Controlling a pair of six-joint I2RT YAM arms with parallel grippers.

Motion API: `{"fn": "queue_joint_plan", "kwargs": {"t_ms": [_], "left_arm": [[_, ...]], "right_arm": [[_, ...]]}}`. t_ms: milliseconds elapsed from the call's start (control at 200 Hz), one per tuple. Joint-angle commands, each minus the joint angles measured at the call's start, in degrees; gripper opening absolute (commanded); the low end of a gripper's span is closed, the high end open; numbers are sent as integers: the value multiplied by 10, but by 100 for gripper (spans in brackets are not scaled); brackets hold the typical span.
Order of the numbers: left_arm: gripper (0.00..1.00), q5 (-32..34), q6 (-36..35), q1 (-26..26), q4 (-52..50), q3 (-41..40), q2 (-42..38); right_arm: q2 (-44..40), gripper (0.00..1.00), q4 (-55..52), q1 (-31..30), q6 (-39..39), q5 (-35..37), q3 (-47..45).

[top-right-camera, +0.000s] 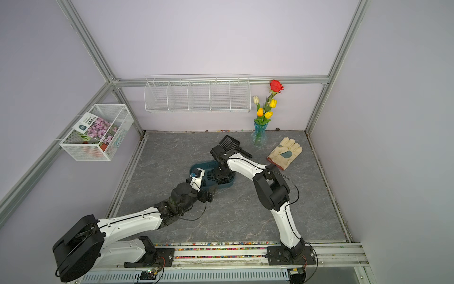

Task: Put the nuts on the desktop into the storage box
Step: Place the nut in the storage box, then reset both arms

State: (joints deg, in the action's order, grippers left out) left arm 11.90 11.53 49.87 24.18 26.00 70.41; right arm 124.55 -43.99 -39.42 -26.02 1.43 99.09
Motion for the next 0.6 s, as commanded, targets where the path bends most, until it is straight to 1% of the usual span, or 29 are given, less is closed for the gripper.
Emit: {"fn": "queue_joint_plan", "kwargs": {"t_ms": [0,350,480,595], "left_arm": [[99,-9,1,-3,10,-3,-1],[99,1,-3,-5,3,-8,-22],[99,4,-3,-12,0,-7,-31],[99,6,-7,-29,-13,4,-43]], "right_arm": [[5,42,-14,-2,3,3,8],[-42,45,-25,-4,12,13,13],[-76,46,-34,-5,19,21,14],[-116,46,-42,-5,29,31,15]]}}
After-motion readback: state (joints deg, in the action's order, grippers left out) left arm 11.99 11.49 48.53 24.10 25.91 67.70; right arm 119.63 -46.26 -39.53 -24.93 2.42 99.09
